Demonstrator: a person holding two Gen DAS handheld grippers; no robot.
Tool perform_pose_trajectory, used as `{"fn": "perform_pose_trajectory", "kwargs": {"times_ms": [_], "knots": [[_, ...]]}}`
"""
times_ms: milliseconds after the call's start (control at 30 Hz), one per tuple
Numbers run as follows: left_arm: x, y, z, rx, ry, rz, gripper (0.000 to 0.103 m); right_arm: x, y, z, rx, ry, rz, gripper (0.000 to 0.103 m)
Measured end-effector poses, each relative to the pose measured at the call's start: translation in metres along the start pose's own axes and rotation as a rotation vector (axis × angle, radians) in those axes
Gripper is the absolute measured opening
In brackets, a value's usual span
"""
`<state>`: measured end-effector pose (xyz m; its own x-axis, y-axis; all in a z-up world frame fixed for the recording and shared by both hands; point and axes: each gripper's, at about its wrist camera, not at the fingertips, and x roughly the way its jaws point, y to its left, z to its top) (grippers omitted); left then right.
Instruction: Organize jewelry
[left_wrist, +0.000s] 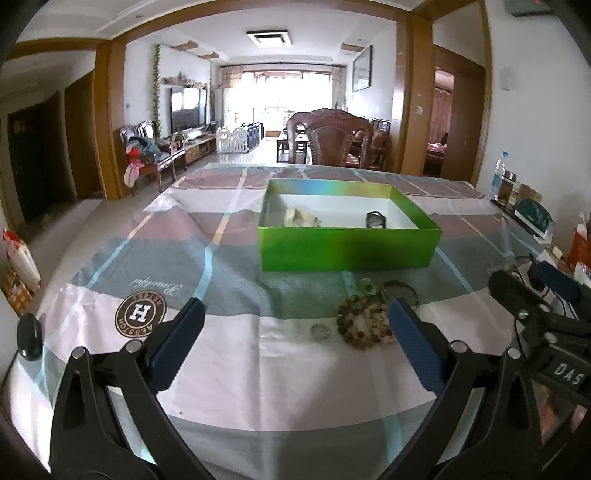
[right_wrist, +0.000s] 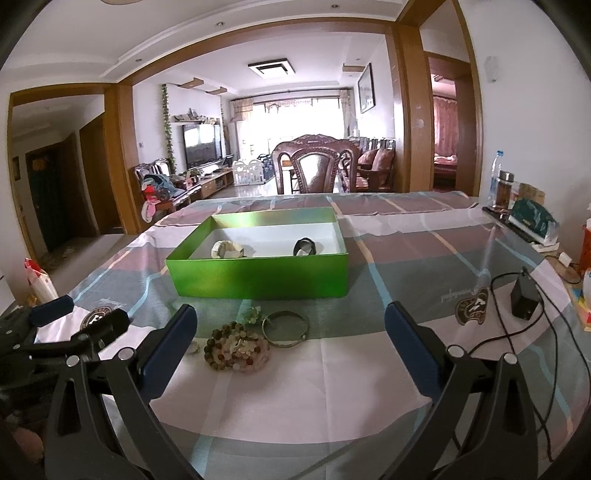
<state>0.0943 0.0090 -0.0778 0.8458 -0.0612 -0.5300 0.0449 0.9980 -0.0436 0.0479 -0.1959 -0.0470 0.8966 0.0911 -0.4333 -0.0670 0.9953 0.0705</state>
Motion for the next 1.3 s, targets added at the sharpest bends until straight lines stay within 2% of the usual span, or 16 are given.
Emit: {"fn": "perform_pose_trajectory", "kwargs": {"times_ms": [100,233,400,500,567,700,800,1000,1167,1233,1300], "knots": [[0.011,0.024,-0.001,-0.060,0.017,0.015,0.099,0.010,-0.005,0.000,-0.003,0.022,0.001,0.099],[0.027,0.052,-0.001,-0.134,0.045,0.019,0.095,0.036,0.001,-0.005,-0.038,0.113,0.012,0.097],[0.048,0.073,-0.002,-0.166,0.081,0.042,0.095,0.072,0.015,-0.016,-0.115,0.231,0.035,0.081],[0.059,0.075,-0.003,-0.165,0.106,0.037,0.095,0.090,0.015,-0.017,-0.122,0.248,0.024,0.073],[0.064,0.074,-0.002,-0.157,0.119,0.032,0.095,0.106,0.015,-0.017,-0.129,0.282,0.021,0.062],[0.076,0.068,-0.001,-0.120,0.144,0.020,0.095,0.124,0.017,-0.018,-0.140,0.335,0.054,0.046],[0.085,0.061,0.000,-0.091,0.162,0.004,0.090,0.126,0.022,-0.020,-0.142,0.358,0.109,0.042],[0.099,0.062,0.001,-0.097,0.188,0.008,0.090,0.125,0.046,-0.026,-0.190,0.393,0.204,0.038],[0.102,0.063,0.000,-0.100,0.198,0.013,0.090,0.132,0.046,-0.028,-0.188,0.403,0.204,0.017],[0.102,0.062,0.001,-0.094,0.199,0.013,0.090,0.128,0.044,-0.026,-0.174,0.394,0.226,0.013],[0.102,0.060,0.002,-0.095,0.197,0.011,0.090,0.123,0.042,-0.023,-0.165,0.385,0.245,0.000]]}}
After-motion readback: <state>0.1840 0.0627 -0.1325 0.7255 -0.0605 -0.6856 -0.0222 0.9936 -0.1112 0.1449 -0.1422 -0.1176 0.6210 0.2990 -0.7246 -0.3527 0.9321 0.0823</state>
